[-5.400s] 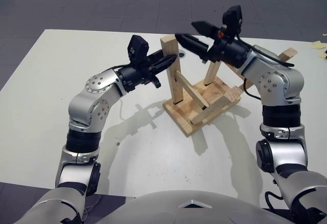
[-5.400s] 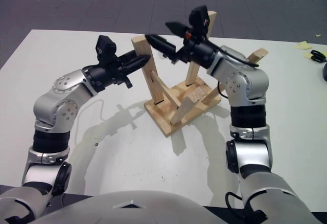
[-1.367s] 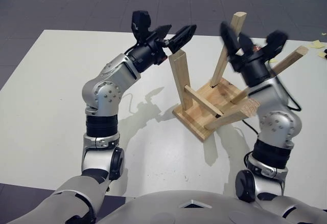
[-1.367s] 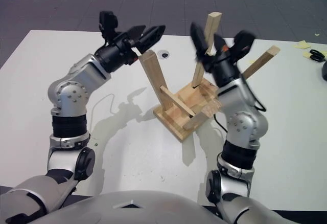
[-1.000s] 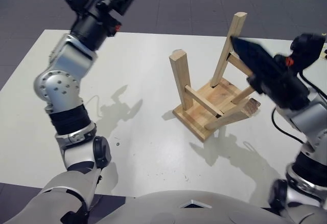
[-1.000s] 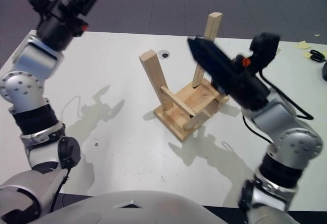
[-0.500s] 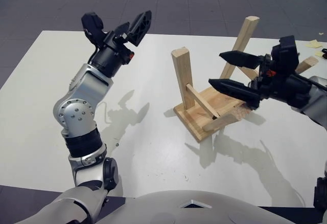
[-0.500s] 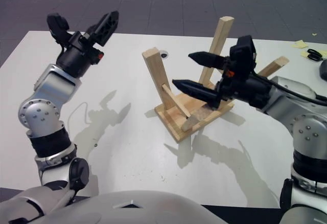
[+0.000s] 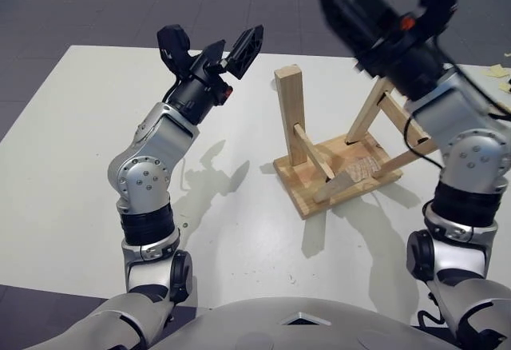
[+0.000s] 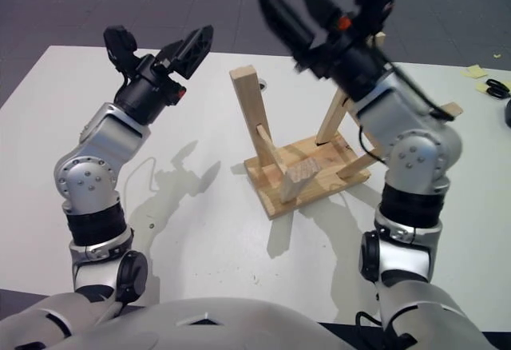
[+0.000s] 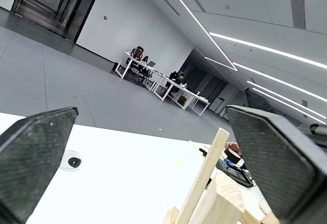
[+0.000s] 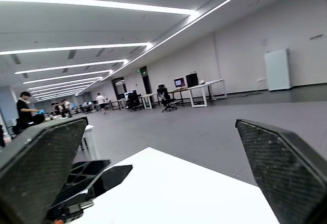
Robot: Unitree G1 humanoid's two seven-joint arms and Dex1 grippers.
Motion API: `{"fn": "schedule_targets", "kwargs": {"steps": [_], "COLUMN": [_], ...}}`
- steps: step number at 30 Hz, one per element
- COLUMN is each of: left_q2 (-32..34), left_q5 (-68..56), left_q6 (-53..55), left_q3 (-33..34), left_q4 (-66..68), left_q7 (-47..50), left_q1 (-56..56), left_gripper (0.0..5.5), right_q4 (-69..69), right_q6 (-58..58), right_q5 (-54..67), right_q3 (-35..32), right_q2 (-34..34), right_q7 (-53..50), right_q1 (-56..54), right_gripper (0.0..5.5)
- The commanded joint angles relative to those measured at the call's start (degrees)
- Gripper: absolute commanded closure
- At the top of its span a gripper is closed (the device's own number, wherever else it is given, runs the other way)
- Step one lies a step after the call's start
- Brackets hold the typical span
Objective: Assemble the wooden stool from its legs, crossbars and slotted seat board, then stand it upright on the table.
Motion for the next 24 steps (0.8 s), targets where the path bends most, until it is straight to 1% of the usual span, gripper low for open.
{"fn": "schedule_targets", "kwargs": {"steps": [1, 3, 5, 6, 8, 9, 11, 13, 16, 19, 21, 24], "left_q2": [1.5, 3.3, 3.4, 3.0, 1.5, 0.9, 0.5, 0.5, 1.2, 1.7, 1.4, 0.7], "left_q5": [2.3, 5.5, 8.1, 8.4, 7.4, 6.9, 6.8, 6.9, 7.9, 8.5, 7.9, 7.9], "left_q6": [-0.7, -0.9, -1.9, -2.4, -3.2, -3.4, -4.1, -4.8, -6.2, -6.9, -6.4, -5.5], "left_q3": [-1.3, -3.7, -5.6, -5.9, -5.3, -4.9, -4.5, -4.1, -3.8, -3.4, -3.6, -4.9], "left_q4": [0.5, 0.3, -0.1, 0.0, 1.0, 2.0, 4.6, 7.2, 12.5, 19.5, 21.8, 23.7], "left_q7": [-0.9, -1.8, -2.1, -2.4, -3.0, -3.3, -4.4, -5.9, -8.7, -12.1, -14.5, -17.5], "left_q1": [-2.5, -1.8, -1.5, -2.2, -4.9, -6.4, -9.3, -12.0, -16.5, -21.0, -22.5, -22.4], "left_gripper": [0.13, 0.13, 0.13, 0.13, 0.13, 0.13, 0.13, 0.13, 0.13, 0.13, 0.13, 0.13], "right_q4": [0.6, 0.2, -2.1, -4.1, -6.7, -6.8, -6.7, -7.4, -10.1, -13.7, -15.0, -16.3], "right_q6": [-0.9, -0.9, 1.0, 2.5, 6.2, 7.1, 7.9, 9.8, 13.9, 16.3, 15.7, 14.4], "right_q5": [3.6, 6.8, 9.8, 13.6, 28.7, 33.3, 38.9, 43.5, 43.8, 39.7, 36.3, 35.0], "right_q3": [-3.7, -5.1, -5.4, -5.8, -8.0, -9.2, -10.0, -9.4, -7.8, -4.9, -2.9, -0.6], "right_q2": [3.6, 5.0, 4.5, 3.6, 0.9, -0.4, -2.6, -5.6, -10.7, -14.3, -14.7, -14.4], "right_q7": [-6.1, -8.6, -9.3, -8.7, -7.0, -6.8, -6.5, -4.2, 1.2, 7.5, 9.7, 11.4], "right_q1": [-2.5, -4.0, -2.2, -0.4, 3.6, 4.8, 6.0, 7.8, 12.5, 15.3, 15.5, 15.3], "right_gripper": [0.10, 0.10, 0.10, 0.10, 0.10, 0.10, 0.10, 0.10, 0.10, 0.10, 0.10, 0.10]}}
